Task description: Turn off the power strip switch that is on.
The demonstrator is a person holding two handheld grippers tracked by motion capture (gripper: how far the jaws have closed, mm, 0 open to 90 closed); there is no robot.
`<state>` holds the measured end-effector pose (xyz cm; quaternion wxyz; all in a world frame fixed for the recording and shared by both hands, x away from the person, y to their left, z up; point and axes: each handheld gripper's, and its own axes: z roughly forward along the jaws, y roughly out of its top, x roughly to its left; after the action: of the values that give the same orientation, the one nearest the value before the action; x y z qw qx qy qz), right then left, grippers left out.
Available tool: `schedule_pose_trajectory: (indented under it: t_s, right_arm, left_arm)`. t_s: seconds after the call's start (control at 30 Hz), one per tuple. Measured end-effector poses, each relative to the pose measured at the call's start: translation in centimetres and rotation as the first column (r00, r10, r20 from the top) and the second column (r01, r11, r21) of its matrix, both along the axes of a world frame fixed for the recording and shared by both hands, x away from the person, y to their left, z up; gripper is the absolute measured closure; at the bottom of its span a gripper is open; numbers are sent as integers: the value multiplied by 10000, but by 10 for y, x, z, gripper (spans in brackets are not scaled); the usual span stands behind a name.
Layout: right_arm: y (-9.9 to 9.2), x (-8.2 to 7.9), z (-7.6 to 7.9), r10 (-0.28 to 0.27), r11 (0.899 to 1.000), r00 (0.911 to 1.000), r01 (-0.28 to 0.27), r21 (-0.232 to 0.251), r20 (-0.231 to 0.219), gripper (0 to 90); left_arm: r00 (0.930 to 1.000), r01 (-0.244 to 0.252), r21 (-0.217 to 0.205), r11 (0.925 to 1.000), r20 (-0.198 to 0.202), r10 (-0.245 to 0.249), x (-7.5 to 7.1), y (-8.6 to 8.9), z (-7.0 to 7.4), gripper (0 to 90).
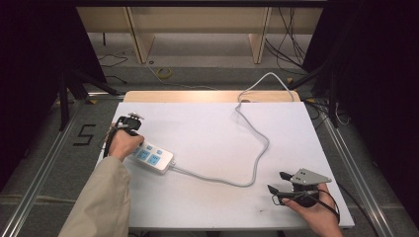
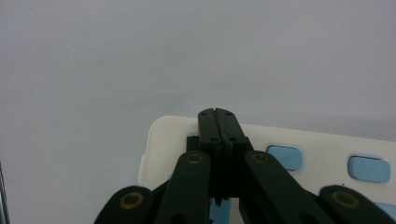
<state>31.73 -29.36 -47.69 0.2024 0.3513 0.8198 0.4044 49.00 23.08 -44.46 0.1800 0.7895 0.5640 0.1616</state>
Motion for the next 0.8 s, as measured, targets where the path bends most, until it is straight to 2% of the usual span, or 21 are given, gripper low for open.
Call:
schedule_pose_trajectory:
  t_s: [0.13,0.23,0.43,0.5,0.53,0.57,0.6,0.63,0.67,0.7,0.73,0.8]
  right_arm:
    - [0,0,0,-21,10000,10000,21,31,13,350]
    - [0,0,0,-16,10000,10000,16,22,15,350]
    - [-1,0,0,-36,10000,10000,36,41,32,350]
    - [-1,0,1,-38,10000,10000,38,35,36,350]
    - [-1,0,1,-59,10000,10000,59,61,57,350]
    - [-1,0,0,-64,10000,10000,64,64,52,350]
    - [-1,0,0,-74,9999,10000,74,71,13,350]
    - [-1,0,0,-74,9999,10000,74,71,13,350]
    - [-1,0,0,-66,10000,10000,66,57,23,350]
    - [-1,0,0,-76,9999,10000,76,67,13,350]
    - [-1,0,0,-79,9999,10000,79,63,11,350]
    - [-1,0,0,-64,10000,10000,64,46,11,350]
  left_arm:
    - [9998,153,354,9993,88,-156,-1,-4,0,900]
    - [10000,74,152,9999,53,-75,0,-2,0,900]
    - [9998,211,221,9995,49,-212,-2,-2,0,900]
    - [9995,244,108,9996,189,-246,-3,-1,0,900]
    - [9991,218,-230,9995,371,-210,-5,-1,2,900]
    - [9981,404,16,9992,473,-404,-9,-1,4,898]
    - [9962,473,10,9989,736,-473,-12,0,5,896]
    - [9962,473,10,9989,736,-473,-12,0,5,891]
    - [9928,408,-345,9986,1138,-366,-19,2,8,845]
    - [9928,408,-345,9986,1138,-366,-19,2,8,836]
    - [9857,559,-596,9967,1622,-456,-26,3,12,814]
    - [9803,604,-994,9932,1936,-402,-34,4,16,788]
